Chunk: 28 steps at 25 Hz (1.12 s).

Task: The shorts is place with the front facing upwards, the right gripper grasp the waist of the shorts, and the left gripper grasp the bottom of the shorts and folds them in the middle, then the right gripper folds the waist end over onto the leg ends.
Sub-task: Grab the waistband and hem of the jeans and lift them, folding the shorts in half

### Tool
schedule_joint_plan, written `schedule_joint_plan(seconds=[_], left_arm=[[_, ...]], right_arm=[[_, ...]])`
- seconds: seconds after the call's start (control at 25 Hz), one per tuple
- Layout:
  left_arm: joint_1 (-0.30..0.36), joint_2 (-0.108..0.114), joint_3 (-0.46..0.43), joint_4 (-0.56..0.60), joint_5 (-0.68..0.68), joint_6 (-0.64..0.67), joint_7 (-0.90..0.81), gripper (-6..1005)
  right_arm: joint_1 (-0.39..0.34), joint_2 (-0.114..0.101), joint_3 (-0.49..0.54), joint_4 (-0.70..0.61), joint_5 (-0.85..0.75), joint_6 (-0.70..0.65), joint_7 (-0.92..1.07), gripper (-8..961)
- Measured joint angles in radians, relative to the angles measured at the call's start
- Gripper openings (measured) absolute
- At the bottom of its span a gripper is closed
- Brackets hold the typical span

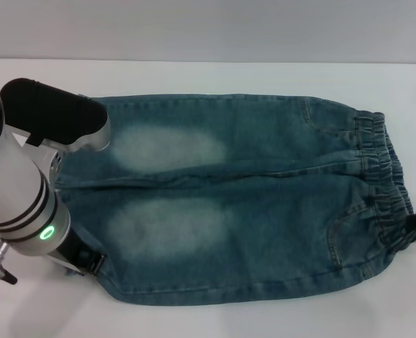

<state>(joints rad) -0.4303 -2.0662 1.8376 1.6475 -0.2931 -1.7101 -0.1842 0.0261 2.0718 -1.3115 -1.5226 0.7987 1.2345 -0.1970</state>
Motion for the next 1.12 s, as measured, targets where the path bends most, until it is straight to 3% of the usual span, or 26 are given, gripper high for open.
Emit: schedule_joint_plan(seconds=[0.28, 0.68, 0.84, 1.12], left_arm=[[-0.002, 0.0, -0.004, 0.006, 0.0, 0.018, -0.003, 158], [0.001, 0.005, -0.07, 0.019, 0.009, 0.084, 0.02, 162], [0.015, 0.006, -0.146, 0.024, 0.009, 0.175, 0.064, 164], [0.03, 0.006, -0.281, -0.016, -0.001, 0.327, 0.12, 167]], right_arm=[[0.001, 0.0, 0.017, -0.018, 0.026, 0.01, -0.015, -2], [0.037, 0.004, 0.123, 0.101, 0.305, -0.025, -0.171, -1], [0.066, 0.003, 0.213, 0.214, 0.461, -0.042, -0.262, 0], [0.158, 0.001, 0.386, 0.533, 0.731, -0.041, -0.452, 3]])
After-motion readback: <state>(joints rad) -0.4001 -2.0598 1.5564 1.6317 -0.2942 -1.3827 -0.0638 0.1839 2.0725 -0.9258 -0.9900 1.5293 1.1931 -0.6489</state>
